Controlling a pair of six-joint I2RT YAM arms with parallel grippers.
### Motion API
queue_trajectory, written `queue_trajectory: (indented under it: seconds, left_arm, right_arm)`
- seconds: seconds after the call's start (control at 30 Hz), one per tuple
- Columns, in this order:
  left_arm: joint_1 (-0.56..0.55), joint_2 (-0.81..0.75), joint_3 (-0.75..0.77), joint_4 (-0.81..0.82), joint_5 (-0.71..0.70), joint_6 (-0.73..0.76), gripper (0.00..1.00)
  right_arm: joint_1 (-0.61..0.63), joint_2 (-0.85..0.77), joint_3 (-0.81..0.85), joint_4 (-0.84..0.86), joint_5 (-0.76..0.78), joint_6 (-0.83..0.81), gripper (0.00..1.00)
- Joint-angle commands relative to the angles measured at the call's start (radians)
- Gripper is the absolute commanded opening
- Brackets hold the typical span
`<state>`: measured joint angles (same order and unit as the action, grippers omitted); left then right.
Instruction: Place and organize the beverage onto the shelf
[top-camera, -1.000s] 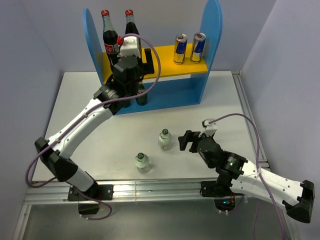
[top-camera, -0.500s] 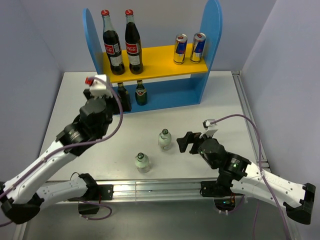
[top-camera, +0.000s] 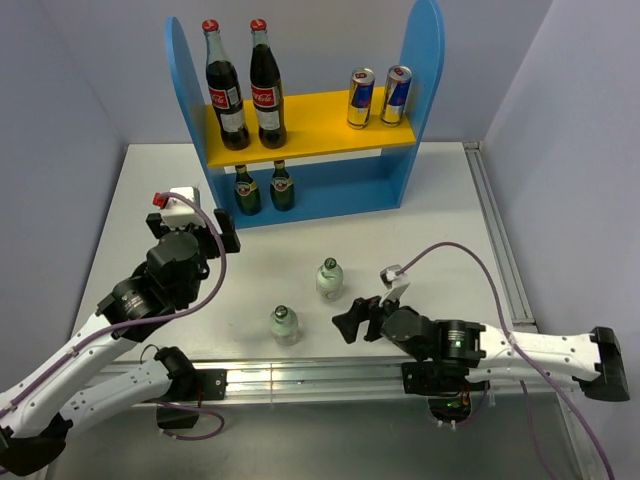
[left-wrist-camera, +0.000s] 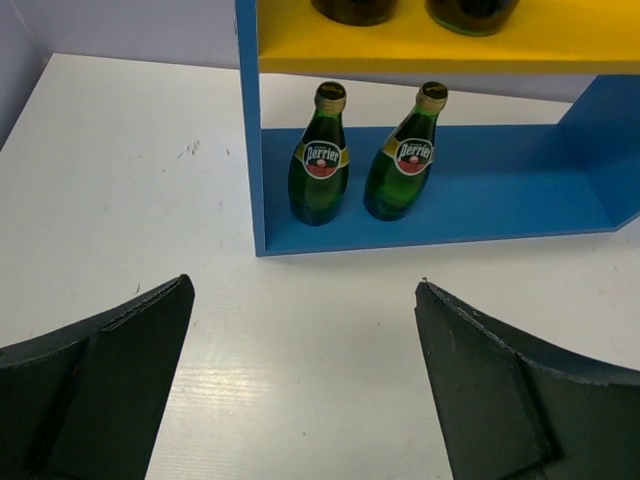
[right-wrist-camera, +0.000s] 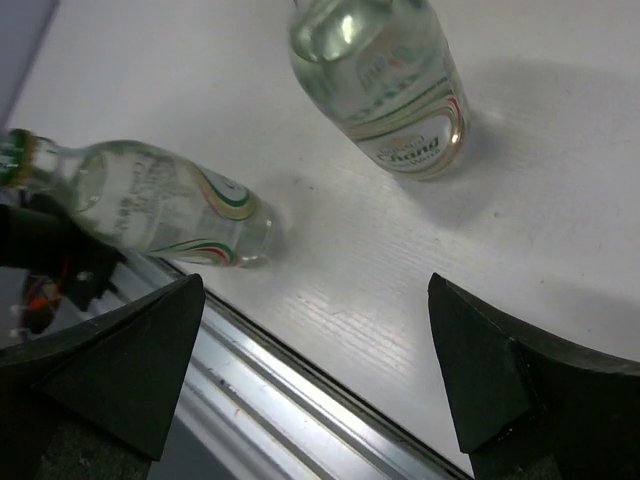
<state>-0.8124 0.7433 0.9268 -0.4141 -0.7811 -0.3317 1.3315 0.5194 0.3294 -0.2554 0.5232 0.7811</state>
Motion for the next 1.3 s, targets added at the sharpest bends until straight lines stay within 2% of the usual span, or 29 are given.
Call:
queue_trajectory:
  seconds: [0.0, 0.17, 0.3, 0.43, 0.77, 1.1, 1.2, 1.23, 1.27]
  left_arm:
    - [0.01, -0.018, -0.009, -0.006, -0.017, -0.027, 0.99]
    - [0.032, -0.077, -0.037, 0.003, -0.02, -0.021, 0.99]
    - [0.038, -0.098, -0.051, 0.011, -0.024, -0.024, 0.99]
    - [0.051, -0.09, -0.048, 0.011, -0.026, -0.024, 0.99]
    - [0.111, -0.116, -0.057, 0.026, 0.014, -0.023, 0.99]
    - [0.117, -0.131, -0.066, 0.032, 0.011, -0.018, 0.99]
    - [0.124, -0.131, -0.068, 0.035, 0.017, -0.018, 0.99]
    - [0.131, -0.131, -0.068, 0.037, 0.022, -0.018, 0.99]
    - [0.133, -0.133, -0.069, 0.038, 0.026, -0.02, 0.99]
  right_arm:
    - [0.023, 0.147, -0.018, 0.12, 0.098, 0.069, 1.0]
    - [0.02, 0.353, 0.023, 0.243, 0.236, 0.053, 1.0]
    - [0.005, 0.451, 0.065, 0.306, 0.339, 0.012, 1.0]
    - [-0.032, 0.545, 0.083, 0.439, 0.336, -0.065, 1.0]
    - [-0.104, 0.815, 0.109, 0.685, 0.359, -0.124, 1.0]
    - [-0.175, 1.007, 0.128, 0.947, 0.445, -0.23, 0.99]
    - [-0.198, 1.057, 0.141, 1.002, 0.469, -0.244, 0.88]
    - [-0.198, 1.068, 0.151, 1.019, 0.492, -0.249, 0.77]
    - [-0.201, 1.087, 0.154, 1.027, 0.494, -0.252, 0.72]
